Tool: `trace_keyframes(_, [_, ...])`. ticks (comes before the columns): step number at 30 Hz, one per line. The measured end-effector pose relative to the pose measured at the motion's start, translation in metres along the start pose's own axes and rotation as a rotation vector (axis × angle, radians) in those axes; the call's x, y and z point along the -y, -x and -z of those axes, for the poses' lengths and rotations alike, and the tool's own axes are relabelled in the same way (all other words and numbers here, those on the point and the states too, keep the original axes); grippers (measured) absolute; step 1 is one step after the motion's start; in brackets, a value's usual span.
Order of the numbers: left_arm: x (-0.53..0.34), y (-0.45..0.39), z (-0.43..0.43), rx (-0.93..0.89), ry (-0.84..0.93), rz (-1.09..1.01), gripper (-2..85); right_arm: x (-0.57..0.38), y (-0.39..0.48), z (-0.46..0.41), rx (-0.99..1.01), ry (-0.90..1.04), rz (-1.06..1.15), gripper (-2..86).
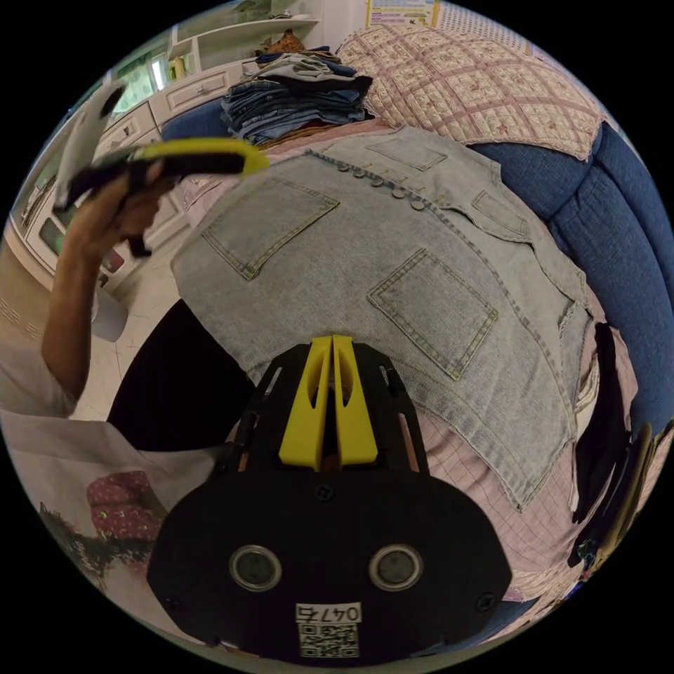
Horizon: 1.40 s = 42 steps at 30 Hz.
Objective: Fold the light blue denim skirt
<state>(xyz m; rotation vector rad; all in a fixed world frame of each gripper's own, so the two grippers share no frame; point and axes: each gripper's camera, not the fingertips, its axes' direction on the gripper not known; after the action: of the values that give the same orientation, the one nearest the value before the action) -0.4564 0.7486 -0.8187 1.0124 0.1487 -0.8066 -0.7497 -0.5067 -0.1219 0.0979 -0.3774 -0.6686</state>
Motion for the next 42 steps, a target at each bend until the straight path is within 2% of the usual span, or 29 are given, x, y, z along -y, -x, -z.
trace_keyframes(5, [0.089, 0.082, -0.034, 0.093, 0.080, 0.138, 3.9, 0.030, -0.002, -0.018, -0.004, 0.000, 0.001, -1.3])
trace_keyframes(9, [0.137, 0.111, -0.056, 0.125, 0.130, 0.168, 1.8, 0.053, -0.005, -0.032, 0.000, 0.001, 0.000, -1.2])
trace_keyframes(13, [0.169, 0.125, -0.055, 0.251, 0.146, 0.162, 2.1, 0.080, -0.006, -0.048, 0.002, -0.008, 0.009, -0.9])
trace_keyframes(19, [0.184, 0.175, -0.043, 0.070, 0.124, 0.231, 7.6, 0.153, -0.018, -0.030, 0.095, -0.158, 0.153, 1.1])
trace_keyframes(24, [0.211, 0.188, -0.051, -0.012, 0.144, 0.125, 10.2, 0.267, -0.041, -0.031, 0.189, -0.273, 0.283, 1.9])
trace_keyframes(27, [0.228, 0.189, -0.059, -0.081, 0.185, 0.073, 8.8, 0.347, -0.052, -0.071, 0.129, -0.253, 0.327, 2.3])
trace_keyframes(29, [0.236, 0.188, -0.054, -0.019, 0.202, 0.067, 5.7, 0.404, -0.059, -0.109, 0.120, -0.242, 0.355, 2.4])
trace_keyframes(32, [0.239, 0.182, -0.032, -0.066, 0.137, 0.053, 0.6, 0.460, -0.065, -0.154, 0.131, -0.271, 0.383, 1.2])
trace_keyframes(36, [0.239, 0.162, -0.004, -0.071, 0.057, -0.026, -0.6, 0.527, -0.081, -0.210, 0.084, -0.235, 0.325, -0.2])
trace_keyframes(42, [0.247, 0.150, 0.028, -0.105, -0.039, -0.030, -0.8, 0.620, -0.106, -0.297, 0.339, -0.127, 0.324, -0.5])
